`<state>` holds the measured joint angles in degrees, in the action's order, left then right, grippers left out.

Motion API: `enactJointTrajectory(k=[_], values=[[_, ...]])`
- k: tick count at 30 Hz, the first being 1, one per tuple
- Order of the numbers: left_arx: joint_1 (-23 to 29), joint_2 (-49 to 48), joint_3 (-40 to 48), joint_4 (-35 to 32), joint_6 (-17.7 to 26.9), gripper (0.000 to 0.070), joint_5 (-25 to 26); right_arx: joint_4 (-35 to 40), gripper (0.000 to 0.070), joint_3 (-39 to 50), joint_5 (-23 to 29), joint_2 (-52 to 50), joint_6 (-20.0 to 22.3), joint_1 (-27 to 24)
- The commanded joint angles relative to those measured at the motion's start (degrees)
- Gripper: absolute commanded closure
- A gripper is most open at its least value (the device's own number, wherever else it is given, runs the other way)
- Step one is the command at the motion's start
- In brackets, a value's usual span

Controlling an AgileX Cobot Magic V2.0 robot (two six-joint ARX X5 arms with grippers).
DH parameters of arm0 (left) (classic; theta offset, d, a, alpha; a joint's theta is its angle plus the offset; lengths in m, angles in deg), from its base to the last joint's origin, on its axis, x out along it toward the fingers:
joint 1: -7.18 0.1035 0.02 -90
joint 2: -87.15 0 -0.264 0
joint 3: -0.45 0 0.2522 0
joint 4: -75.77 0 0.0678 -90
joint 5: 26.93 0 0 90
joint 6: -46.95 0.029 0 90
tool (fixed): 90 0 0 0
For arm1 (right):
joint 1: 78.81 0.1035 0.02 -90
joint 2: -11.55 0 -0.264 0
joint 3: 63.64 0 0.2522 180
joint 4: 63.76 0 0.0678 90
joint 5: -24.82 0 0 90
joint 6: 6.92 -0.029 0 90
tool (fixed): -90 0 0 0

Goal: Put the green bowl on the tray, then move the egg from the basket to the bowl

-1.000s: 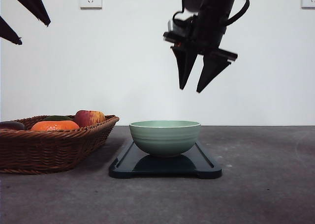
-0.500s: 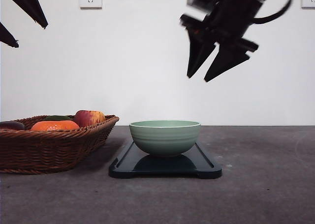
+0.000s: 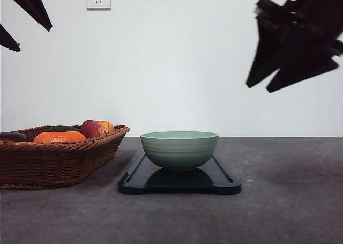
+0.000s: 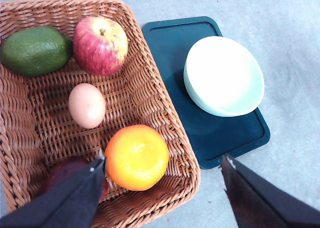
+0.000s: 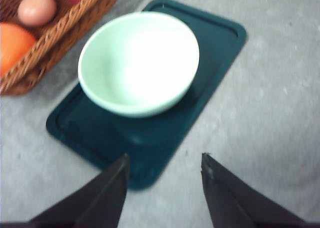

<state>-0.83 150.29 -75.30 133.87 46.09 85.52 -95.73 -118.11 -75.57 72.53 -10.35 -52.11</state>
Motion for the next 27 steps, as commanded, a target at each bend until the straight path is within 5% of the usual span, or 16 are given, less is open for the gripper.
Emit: enactJointTrajectory(k=[1,12,19,27], values=[[-0.1,0.6,-1.4,-0.7,0.2,0.0228,-0.6,0.7,0.042,0.7,0.1,-0.9,-0.5,0.4],[-2.3,8.3,-2.1,-2.4,-2.8,0.0228,-7.4,5.4,0.042,1.4,0.4,-2.3,-0.6,0.4],[-5.5,19.2,-6.0,-4.6,-2.8,0.0228,-15.9,6.2,0.042,1.4,0.4,-2.3,-0.6,0.4],[-6.0,30.0,-13.3,-5.3,-2.9,0.0227,-18.1,6.2,0.042,1.4,0.4,-2.3,-0.6,0.4]])
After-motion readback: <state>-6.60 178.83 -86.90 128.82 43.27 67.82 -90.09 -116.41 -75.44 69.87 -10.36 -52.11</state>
